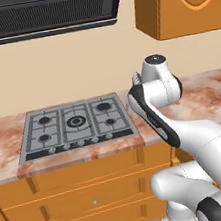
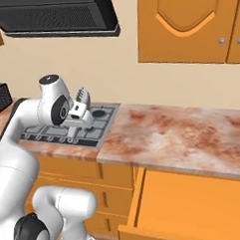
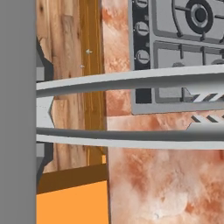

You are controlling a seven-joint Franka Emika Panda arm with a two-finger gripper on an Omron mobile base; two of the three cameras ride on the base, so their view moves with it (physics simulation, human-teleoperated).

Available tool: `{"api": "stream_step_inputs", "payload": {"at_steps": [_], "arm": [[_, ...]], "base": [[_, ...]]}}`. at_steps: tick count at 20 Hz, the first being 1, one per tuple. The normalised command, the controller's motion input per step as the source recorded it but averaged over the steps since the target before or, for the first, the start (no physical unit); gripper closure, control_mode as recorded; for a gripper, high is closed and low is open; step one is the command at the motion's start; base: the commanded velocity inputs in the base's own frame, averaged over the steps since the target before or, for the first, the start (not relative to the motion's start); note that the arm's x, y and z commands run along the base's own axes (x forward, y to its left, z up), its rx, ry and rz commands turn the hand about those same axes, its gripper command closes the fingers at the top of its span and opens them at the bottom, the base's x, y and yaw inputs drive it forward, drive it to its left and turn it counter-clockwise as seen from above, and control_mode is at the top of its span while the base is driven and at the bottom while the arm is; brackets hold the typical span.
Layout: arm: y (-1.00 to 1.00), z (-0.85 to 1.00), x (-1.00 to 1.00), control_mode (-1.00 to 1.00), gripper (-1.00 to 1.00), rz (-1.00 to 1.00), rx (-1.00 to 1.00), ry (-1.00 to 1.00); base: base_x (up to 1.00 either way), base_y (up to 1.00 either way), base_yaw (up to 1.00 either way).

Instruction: Take the tongs from the drawer on the right and place them on the dining counter next to the tray containing the kebab skewer.

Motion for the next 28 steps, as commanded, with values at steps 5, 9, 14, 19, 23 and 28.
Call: {"api": "stream_step_inputs", "payload": {"at_steps": [5,9,14,19,23,28], "arm": [[0.0,0.0,0.0,1.0,1.0,0.0,0.0,0.0],[0.0,0.0,0.0,1.0,1.0,0.0,0.0,0.0],[0.0,0.0,0.0,1.0,1.0,0.0,0.0,0.0],[0.0,0.0,0.0,1.0,1.0,0.0,0.0,0.0],[0.0,0.0,0.0,1.0,1.0,0.0,0.0,0.0],[0.0,0.0,0.0,1.0,1.0,0.0,0.0,0.0]], "base": [[-0.29,0.34,0.12],[-0.11,0.35,0.16],[-0.03,0.36,0.23],[0.0,0.34,0.3],[-0.03,0.34,0.3],[-0.15,0.45,0.31]]}}
